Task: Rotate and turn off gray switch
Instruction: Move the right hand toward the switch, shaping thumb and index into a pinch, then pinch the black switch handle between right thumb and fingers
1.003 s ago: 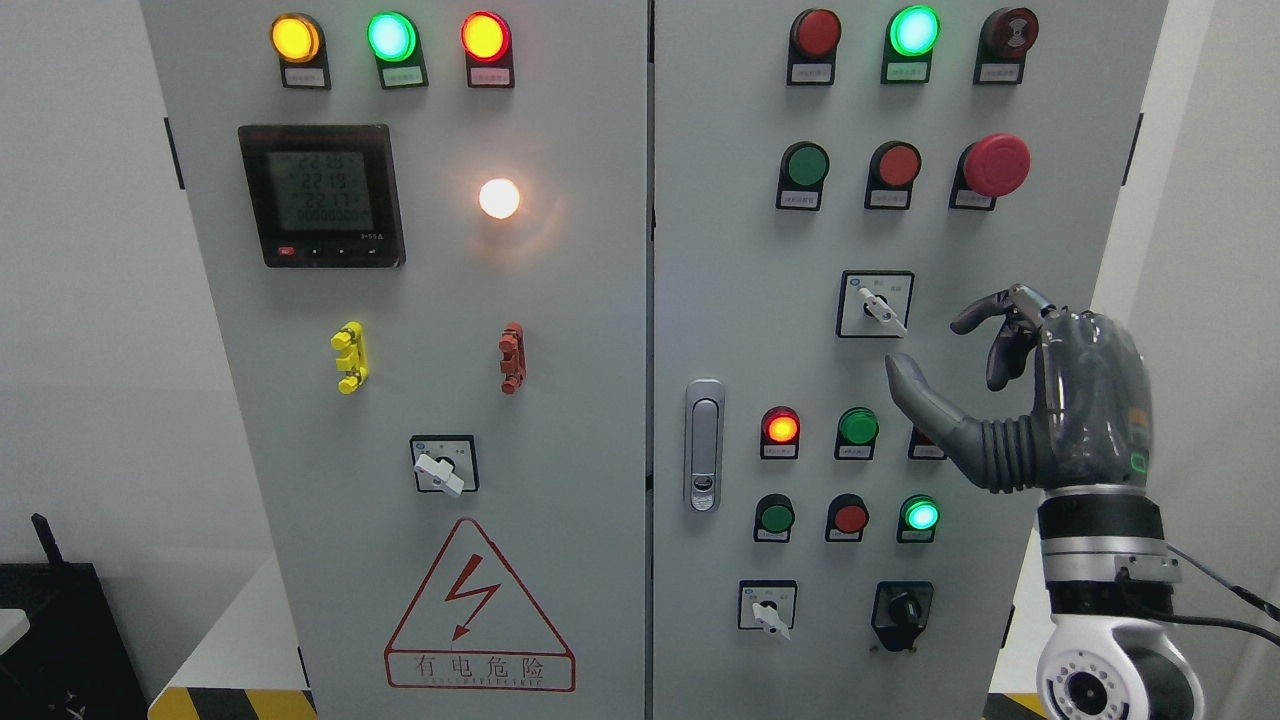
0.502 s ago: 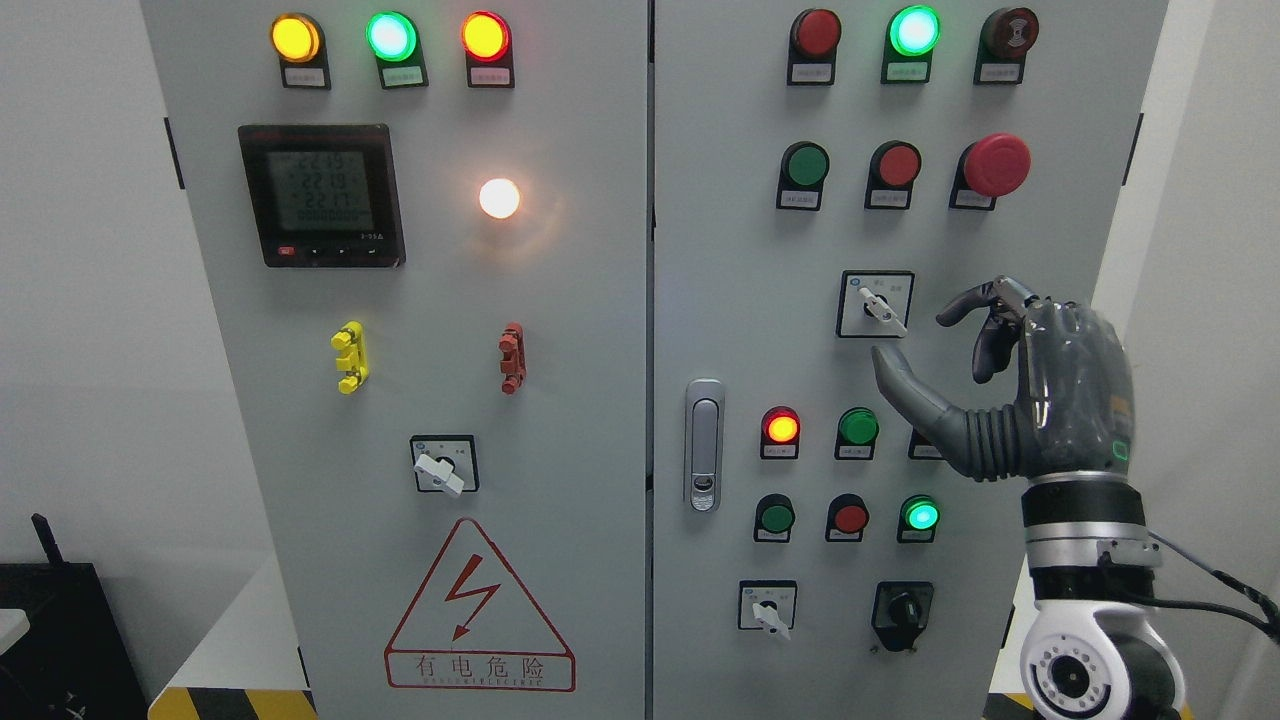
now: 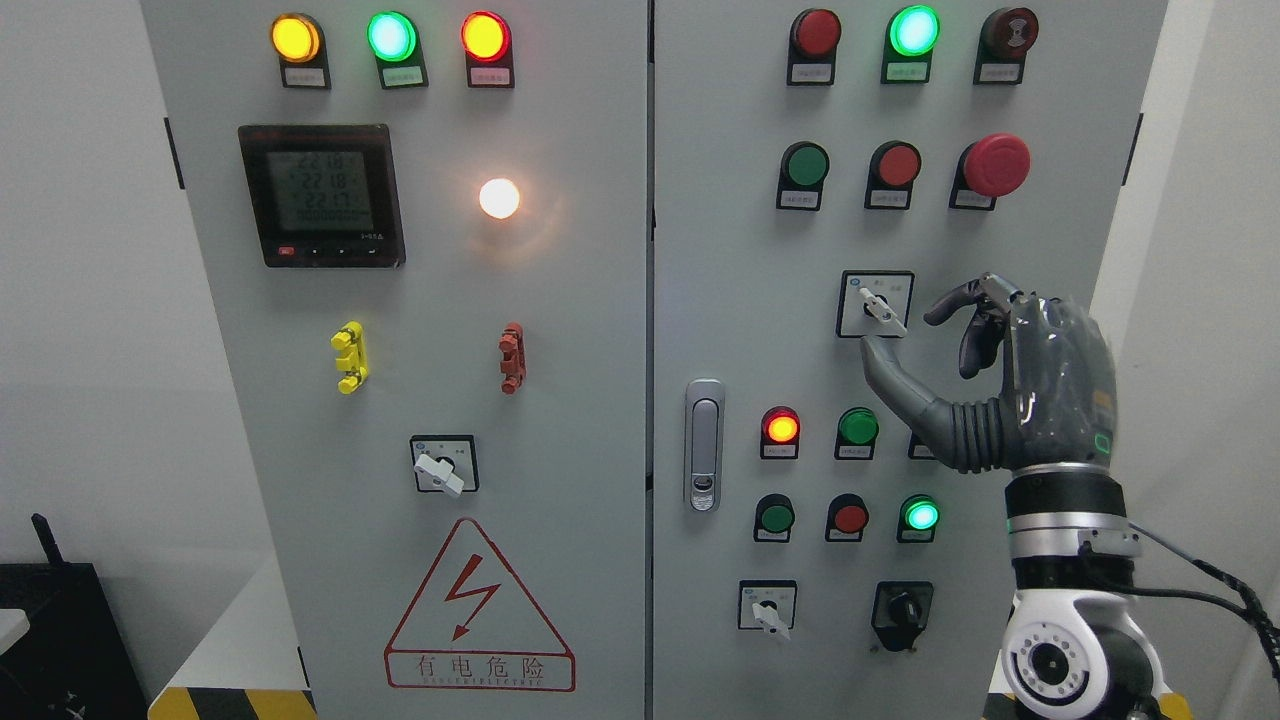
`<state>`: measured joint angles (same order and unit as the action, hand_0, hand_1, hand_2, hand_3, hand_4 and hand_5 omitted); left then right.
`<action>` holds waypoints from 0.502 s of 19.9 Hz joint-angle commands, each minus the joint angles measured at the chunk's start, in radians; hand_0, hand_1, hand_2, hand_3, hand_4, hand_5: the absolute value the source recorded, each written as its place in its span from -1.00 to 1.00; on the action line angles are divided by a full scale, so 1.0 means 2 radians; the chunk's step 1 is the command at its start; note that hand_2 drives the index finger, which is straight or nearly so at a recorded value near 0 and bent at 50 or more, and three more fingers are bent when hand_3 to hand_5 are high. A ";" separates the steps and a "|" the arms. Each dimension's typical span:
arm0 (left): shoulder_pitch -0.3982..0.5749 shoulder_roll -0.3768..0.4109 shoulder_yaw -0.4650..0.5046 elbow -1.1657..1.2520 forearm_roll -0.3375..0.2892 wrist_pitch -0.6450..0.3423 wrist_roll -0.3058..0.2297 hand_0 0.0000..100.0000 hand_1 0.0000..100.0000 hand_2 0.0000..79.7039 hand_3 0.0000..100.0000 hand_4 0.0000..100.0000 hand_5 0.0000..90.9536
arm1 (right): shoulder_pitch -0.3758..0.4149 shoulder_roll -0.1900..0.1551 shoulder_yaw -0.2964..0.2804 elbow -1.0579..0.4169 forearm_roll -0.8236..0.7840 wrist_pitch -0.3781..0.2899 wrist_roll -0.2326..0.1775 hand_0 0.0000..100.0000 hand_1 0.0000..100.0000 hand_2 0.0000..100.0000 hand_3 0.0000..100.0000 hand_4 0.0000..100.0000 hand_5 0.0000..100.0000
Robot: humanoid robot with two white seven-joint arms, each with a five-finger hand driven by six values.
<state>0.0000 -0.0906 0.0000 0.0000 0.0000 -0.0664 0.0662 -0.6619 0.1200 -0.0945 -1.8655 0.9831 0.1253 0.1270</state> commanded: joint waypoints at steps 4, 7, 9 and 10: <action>-0.005 0.000 0.004 -0.013 0.010 0.000 0.000 -0.76 -0.22 -1.00 -1.00 -1.00 -1.00 | -0.013 0.001 0.013 0.015 0.000 0.016 0.000 -0.86 -0.16 0.14 0.91 0.84 1.00; -0.005 0.000 0.004 -0.013 0.009 0.000 0.000 -0.76 -0.22 -1.00 -1.00 -1.00 -1.00 | -0.014 0.001 0.018 0.018 0.001 0.018 0.000 -0.88 -0.16 0.15 0.91 0.84 1.00; -0.005 -0.001 0.004 -0.013 0.010 0.000 0.000 -0.76 -0.22 -1.00 -1.00 -1.00 -1.00 | -0.017 0.001 0.020 0.021 0.002 0.021 0.000 -0.89 -0.16 0.15 0.91 0.84 1.00; -0.005 0.000 0.005 -0.013 0.010 0.000 0.000 -0.76 -0.22 -1.00 -1.00 -1.00 -1.00 | -0.018 0.001 0.020 0.022 0.002 0.025 0.000 -0.89 -0.16 0.15 0.91 0.84 1.00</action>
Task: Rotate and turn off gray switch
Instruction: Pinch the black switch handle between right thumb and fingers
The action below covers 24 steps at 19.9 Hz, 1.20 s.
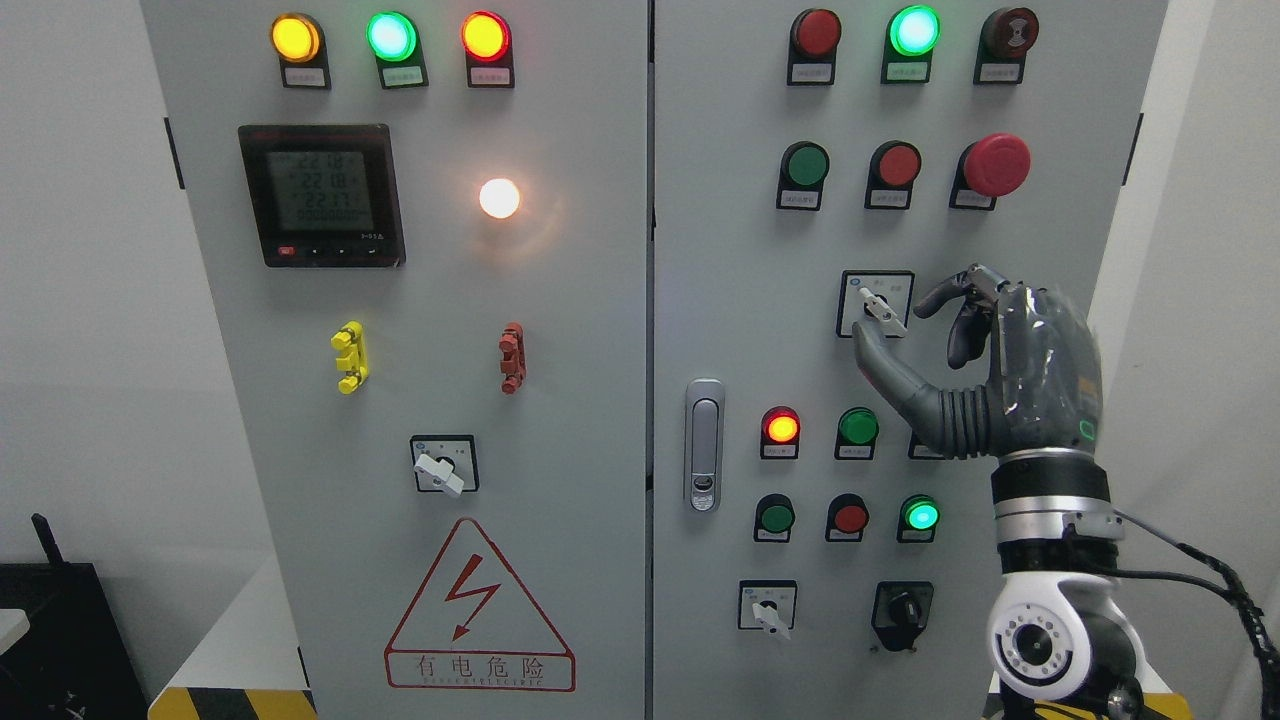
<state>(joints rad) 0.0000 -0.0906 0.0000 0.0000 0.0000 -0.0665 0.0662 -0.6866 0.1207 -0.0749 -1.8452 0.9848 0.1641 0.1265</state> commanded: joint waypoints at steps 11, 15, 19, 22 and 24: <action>-0.005 0.000 0.004 -0.013 0.010 0.000 0.000 -0.76 -0.22 -1.00 -1.00 -1.00 -1.00 | -0.006 -0.001 0.010 0.016 0.006 0.015 0.000 -0.85 -0.07 0.16 0.91 0.84 1.00; -0.005 0.000 0.004 -0.013 0.009 0.000 0.000 -0.76 -0.22 -1.00 -1.00 -1.00 -1.00 | -0.007 -0.001 0.009 0.018 0.007 0.015 0.000 -0.82 -0.08 0.16 0.91 0.83 1.00; -0.005 0.000 0.004 -0.013 0.010 0.000 0.000 -0.76 -0.22 -1.00 -1.00 -1.00 -1.00 | -0.010 -0.001 0.009 0.021 0.007 0.015 0.000 -0.81 -0.08 0.16 0.90 0.83 1.00; -0.005 0.000 0.004 -0.013 0.010 0.000 0.000 -0.76 -0.22 -1.00 -1.00 -1.00 -1.00 | -0.010 -0.001 0.009 0.020 0.007 0.018 0.000 -0.80 -0.09 0.17 0.90 0.83 1.00; -0.005 0.000 0.004 -0.013 0.010 0.000 0.000 -0.76 -0.22 -1.00 -1.00 -1.00 -1.00 | -0.010 -0.001 0.009 0.021 0.007 0.021 0.000 -0.81 -0.09 0.17 0.91 0.83 1.00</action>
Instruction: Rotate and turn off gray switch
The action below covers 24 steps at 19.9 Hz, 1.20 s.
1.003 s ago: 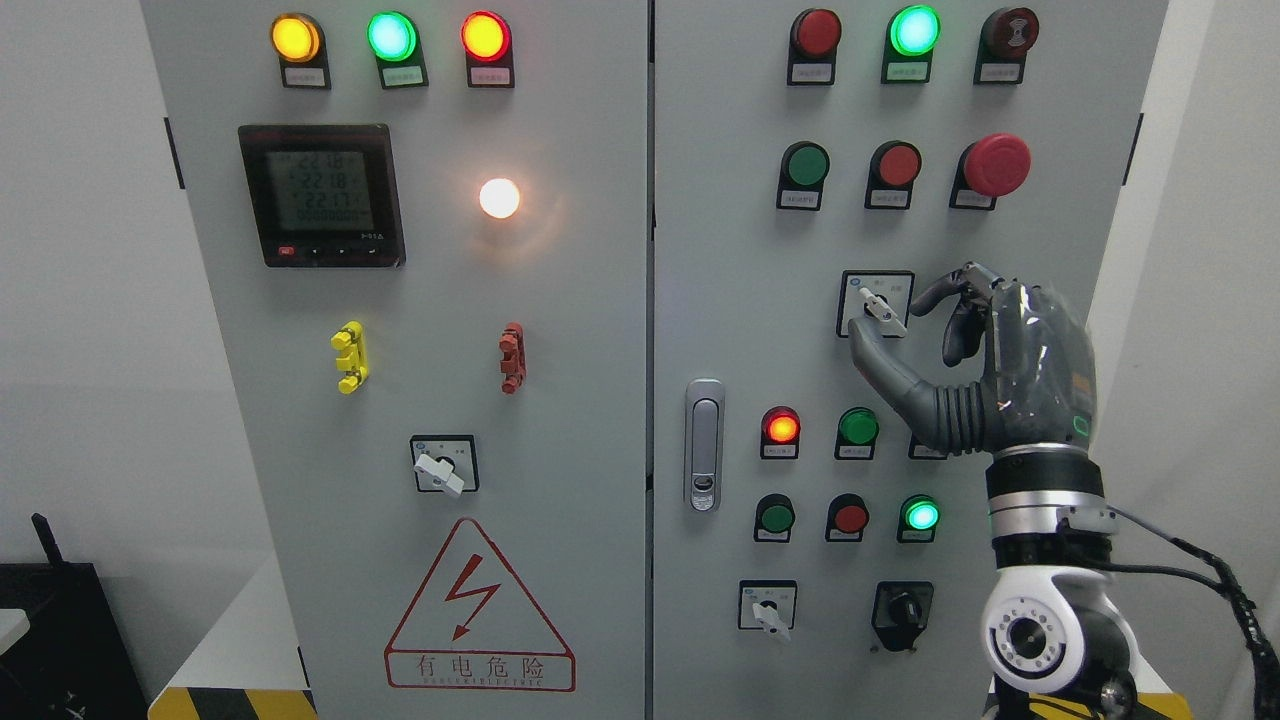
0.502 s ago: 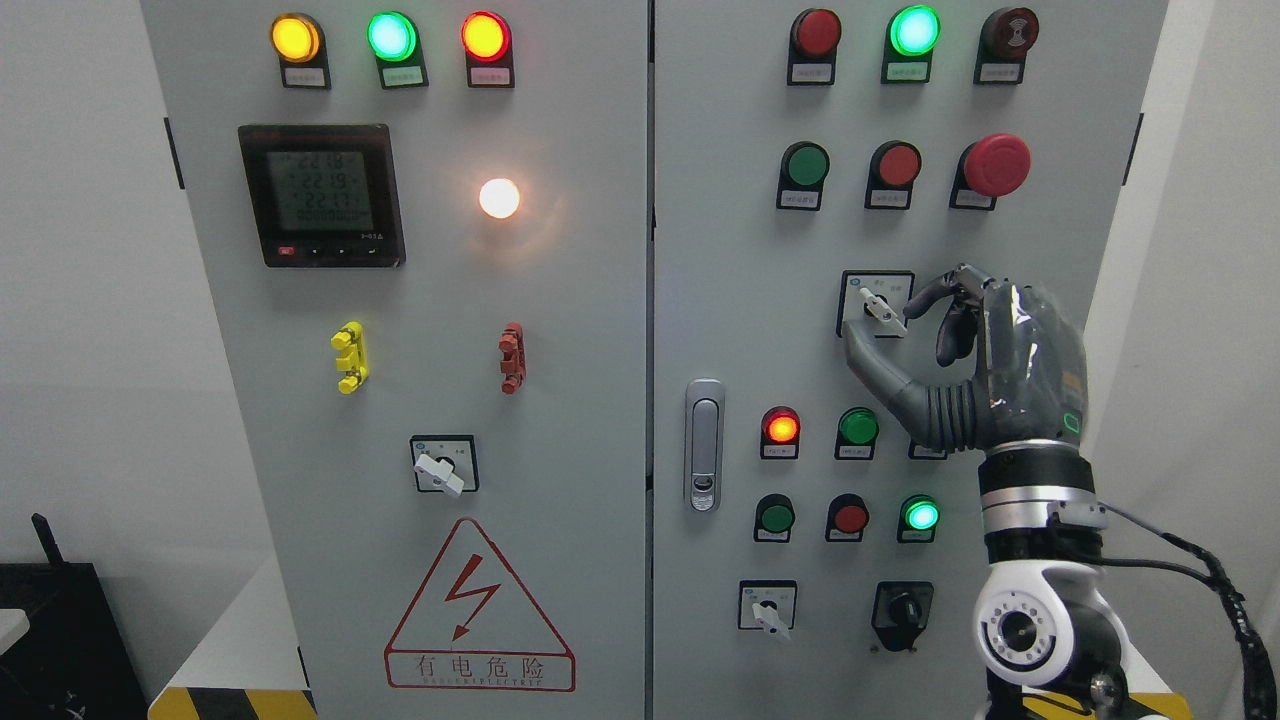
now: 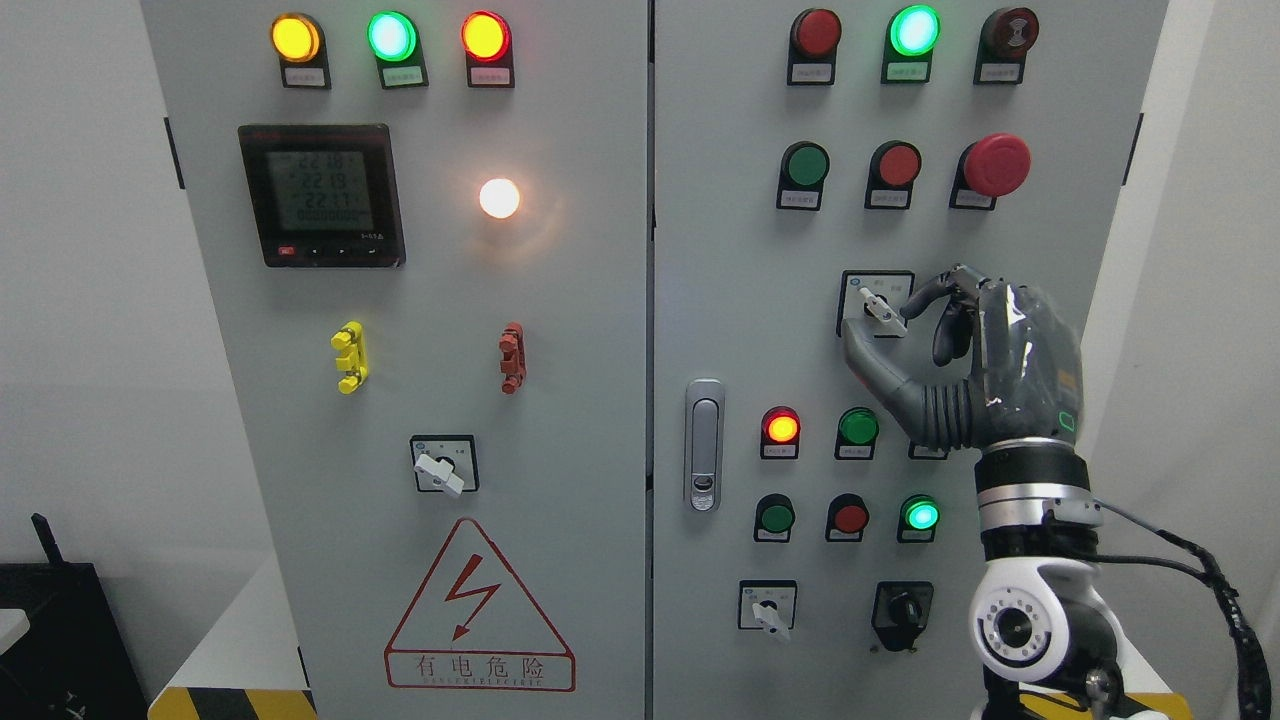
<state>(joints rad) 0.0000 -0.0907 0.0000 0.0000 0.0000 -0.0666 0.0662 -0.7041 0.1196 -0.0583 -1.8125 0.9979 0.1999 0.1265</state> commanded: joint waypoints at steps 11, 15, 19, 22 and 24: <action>-0.005 0.000 0.004 -0.013 0.010 0.000 0.000 -0.76 -0.22 -1.00 -1.00 -1.00 -1.00 | -0.008 -0.001 0.001 0.006 0.000 0.007 0.000 -0.79 -0.11 0.20 0.90 0.83 1.00; -0.005 0.000 0.004 -0.013 0.009 0.000 0.000 -0.76 -0.22 -1.00 -1.00 -1.00 -1.00 | -0.008 -0.001 0.002 0.006 0.000 0.007 0.000 -0.79 -0.11 0.20 0.91 0.83 1.00; -0.005 0.000 0.004 -0.013 0.010 0.000 0.000 -0.76 -0.22 -1.00 -1.00 -1.00 -1.00 | -0.011 -0.001 0.002 0.007 0.003 0.009 0.000 -0.79 -0.11 0.20 0.91 0.83 1.00; -0.005 0.000 0.004 -0.013 0.010 0.000 0.000 -0.76 -0.22 -1.00 -1.00 -1.00 -1.00 | -0.011 -0.001 0.002 0.009 0.007 0.012 0.001 -0.78 -0.11 0.21 0.92 0.83 1.00; -0.005 0.000 0.004 -0.013 0.009 0.000 0.000 -0.76 -0.22 -1.00 -1.00 -1.00 -1.00 | -0.012 -0.001 0.002 0.009 0.007 0.013 0.001 -0.77 -0.10 0.21 0.92 0.83 1.00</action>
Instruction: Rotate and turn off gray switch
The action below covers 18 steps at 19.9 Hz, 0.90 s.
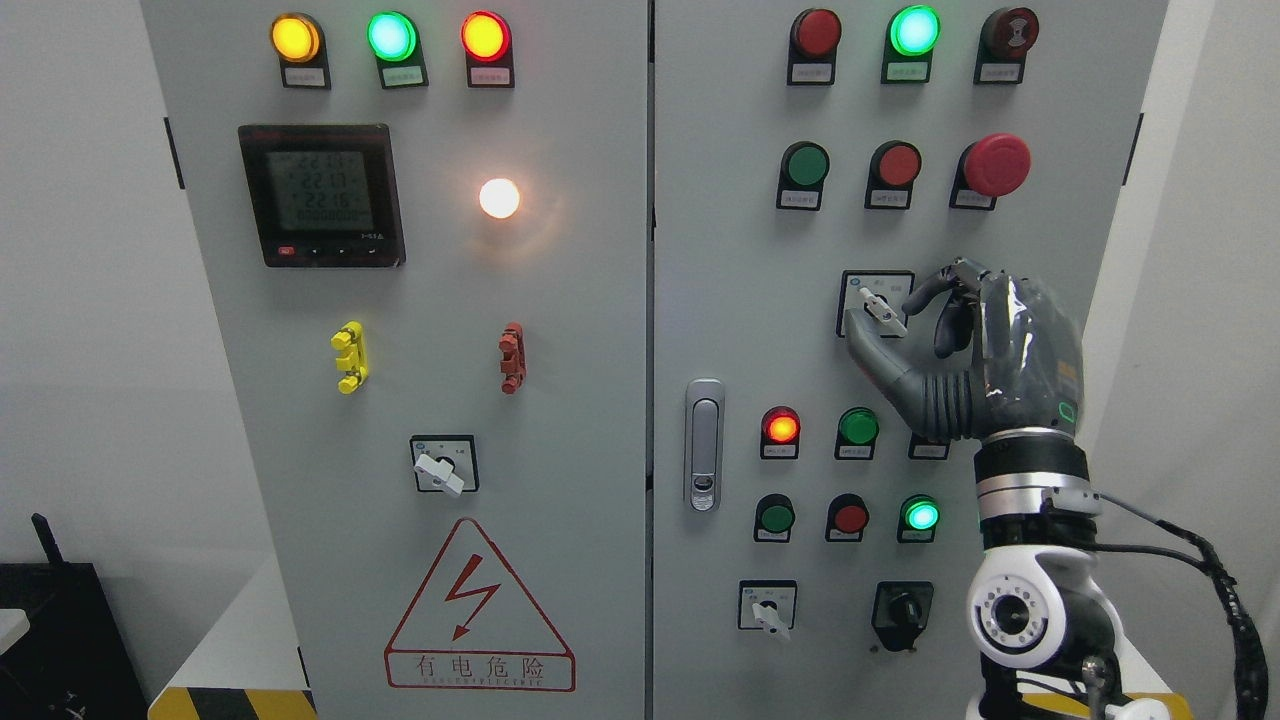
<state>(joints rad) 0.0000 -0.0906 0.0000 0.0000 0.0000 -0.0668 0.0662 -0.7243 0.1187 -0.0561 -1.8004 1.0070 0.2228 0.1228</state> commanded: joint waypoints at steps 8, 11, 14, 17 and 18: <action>-0.005 0.000 0.004 -0.013 0.010 0.000 0.000 -0.76 -0.22 -1.00 -1.00 -1.00 -1.00 | -0.004 0.000 0.000 0.006 0.003 0.001 0.003 -0.69 -0.07 0.22 0.92 0.83 1.00; -0.005 0.000 0.004 -0.013 0.009 0.000 0.000 -0.76 -0.22 -1.00 -1.00 -1.00 -1.00 | -0.004 0.000 0.000 0.006 0.003 0.001 0.003 -0.64 -0.07 0.23 0.92 0.83 1.00; -0.005 0.000 0.004 -0.013 0.010 0.000 0.000 -0.76 -0.22 -1.00 -1.00 -1.00 -1.00 | -0.004 0.000 0.000 0.006 0.003 0.001 0.003 -0.47 -0.08 0.24 0.92 0.83 1.00; -0.005 0.000 0.004 -0.013 0.010 0.000 0.000 -0.76 -0.22 -1.00 -1.00 -1.00 -1.00 | -0.004 0.000 0.000 0.006 0.003 0.001 0.003 -0.44 -0.08 0.24 0.93 0.83 1.00; -0.005 0.000 0.004 -0.013 0.010 0.000 0.000 -0.76 -0.22 -1.00 -1.00 -1.00 -1.00 | -0.004 0.000 0.000 0.006 0.003 0.001 0.003 -0.43 -0.08 0.24 0.93 0.83 1.00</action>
<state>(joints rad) 0.0000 -0.0906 0.0000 0.0000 0.0000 -0.0668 0.0662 -0.7311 0.1186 -0.0555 -1.7916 1.0124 0.2250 0.1284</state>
